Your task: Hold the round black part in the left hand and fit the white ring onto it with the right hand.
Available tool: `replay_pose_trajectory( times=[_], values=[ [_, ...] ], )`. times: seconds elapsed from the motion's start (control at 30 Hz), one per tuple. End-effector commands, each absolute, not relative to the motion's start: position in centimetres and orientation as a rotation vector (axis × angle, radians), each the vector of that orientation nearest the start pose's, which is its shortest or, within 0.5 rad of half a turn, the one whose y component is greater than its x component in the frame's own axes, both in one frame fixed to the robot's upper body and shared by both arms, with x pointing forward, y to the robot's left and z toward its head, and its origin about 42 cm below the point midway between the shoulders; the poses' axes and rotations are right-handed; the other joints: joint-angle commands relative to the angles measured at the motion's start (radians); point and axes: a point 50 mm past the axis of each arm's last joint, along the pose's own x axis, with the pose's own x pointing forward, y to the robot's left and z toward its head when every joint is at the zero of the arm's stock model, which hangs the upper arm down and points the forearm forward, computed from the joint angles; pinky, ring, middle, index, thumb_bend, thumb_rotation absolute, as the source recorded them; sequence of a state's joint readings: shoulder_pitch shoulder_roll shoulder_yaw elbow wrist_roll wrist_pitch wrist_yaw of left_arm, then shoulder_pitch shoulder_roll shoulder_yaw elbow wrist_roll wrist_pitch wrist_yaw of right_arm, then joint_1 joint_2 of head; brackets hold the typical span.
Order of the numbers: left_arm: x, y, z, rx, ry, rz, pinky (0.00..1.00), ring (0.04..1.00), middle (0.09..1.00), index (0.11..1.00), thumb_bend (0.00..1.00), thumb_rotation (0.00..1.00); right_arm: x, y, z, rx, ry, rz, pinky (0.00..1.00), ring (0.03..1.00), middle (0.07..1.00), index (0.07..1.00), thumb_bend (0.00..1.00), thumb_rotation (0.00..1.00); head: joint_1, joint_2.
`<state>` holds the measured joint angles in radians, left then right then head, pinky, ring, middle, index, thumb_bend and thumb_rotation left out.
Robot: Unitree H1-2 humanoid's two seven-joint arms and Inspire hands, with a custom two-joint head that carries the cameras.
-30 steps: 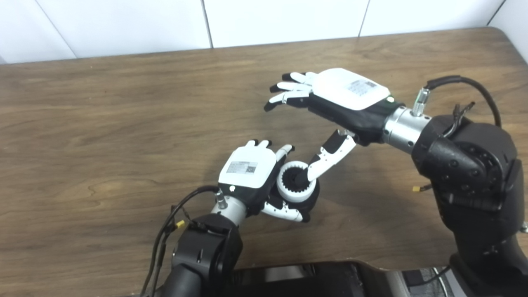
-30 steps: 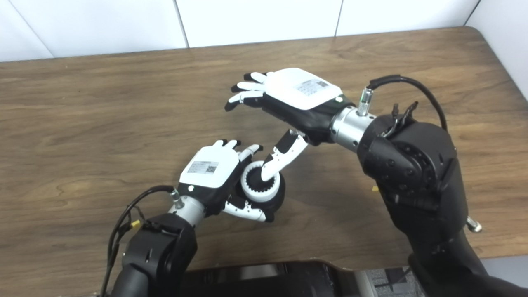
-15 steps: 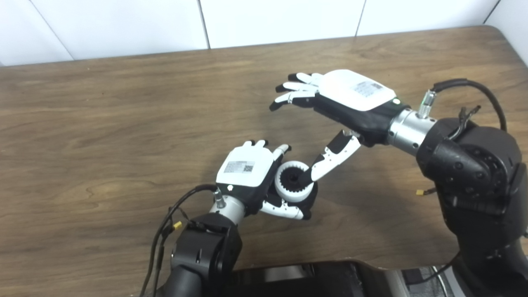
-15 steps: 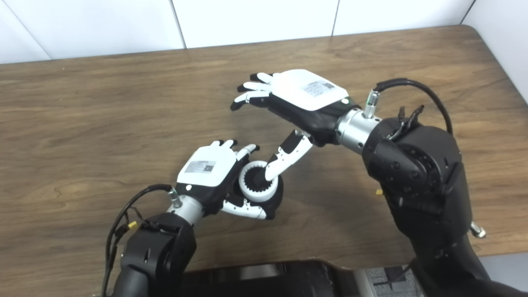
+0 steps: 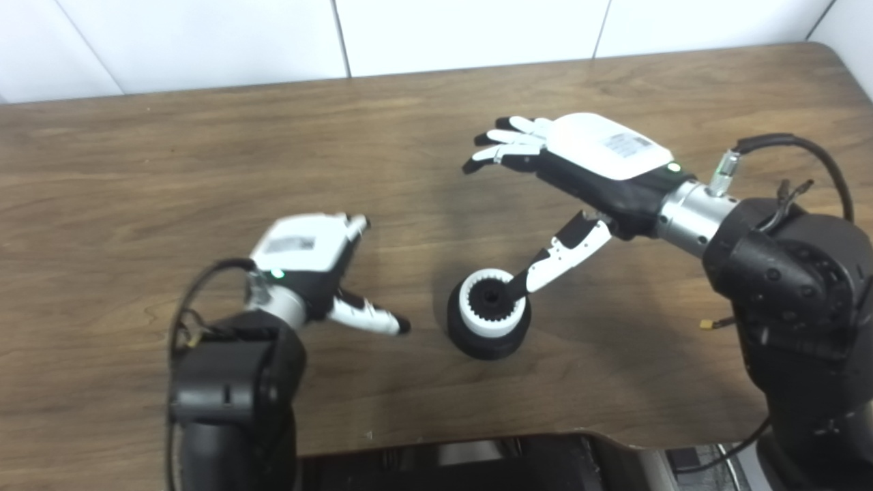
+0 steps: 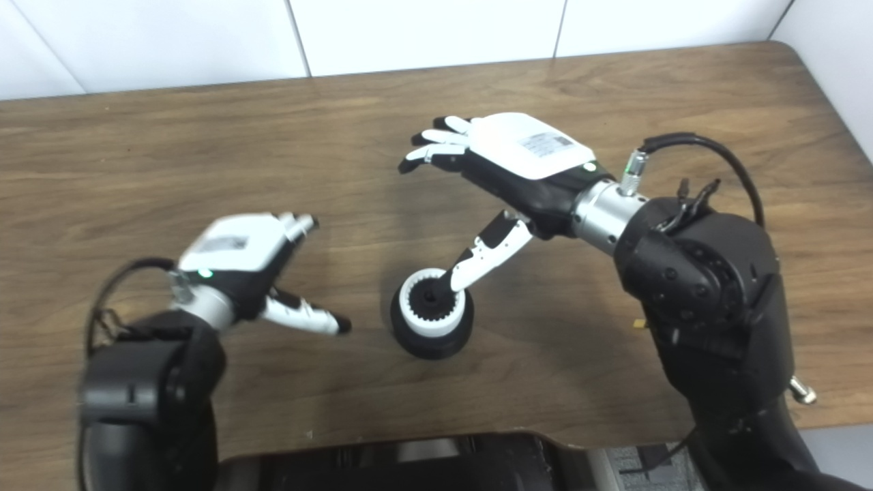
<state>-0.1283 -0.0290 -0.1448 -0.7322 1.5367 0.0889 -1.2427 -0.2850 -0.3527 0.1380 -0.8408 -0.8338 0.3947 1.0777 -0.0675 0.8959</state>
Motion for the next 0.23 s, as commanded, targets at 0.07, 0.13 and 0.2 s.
replay_pose_trajectory(
  times=[0.07,0.13,0.2],
  values=[
    [24.8,17.6,28.6,1.460,0.079,-0.360,1.00,1.000,0.995,0.976,1.00,0.54,25.3,-21.8,32.6,-1.239,-0.265,0.519,1.00,1.000,0.954,0.860,1.00,0.48,0.004,-0.009],
    [24.9,18.4,29.1,1.470,0.066,-0.344,1.00,1.000,0.993,0.976,1.00,0.54,25.3,-22.0,32.5,-1.237,-0.258,0.511,1.00,1.000,0.952,0.860,1.00,0.48,0.011,-0.013],
    [25.0,19.1,29.5,1.462,0.063,-0.334,1.00,1.000,0.987,0.973,1.00,0.54,25.3,-22.4,32.4,-1.239,-0.253,0.501,1.00,1.000,0.954,0.862,1.00,0.49,0.017,-0.018]
  ],
)
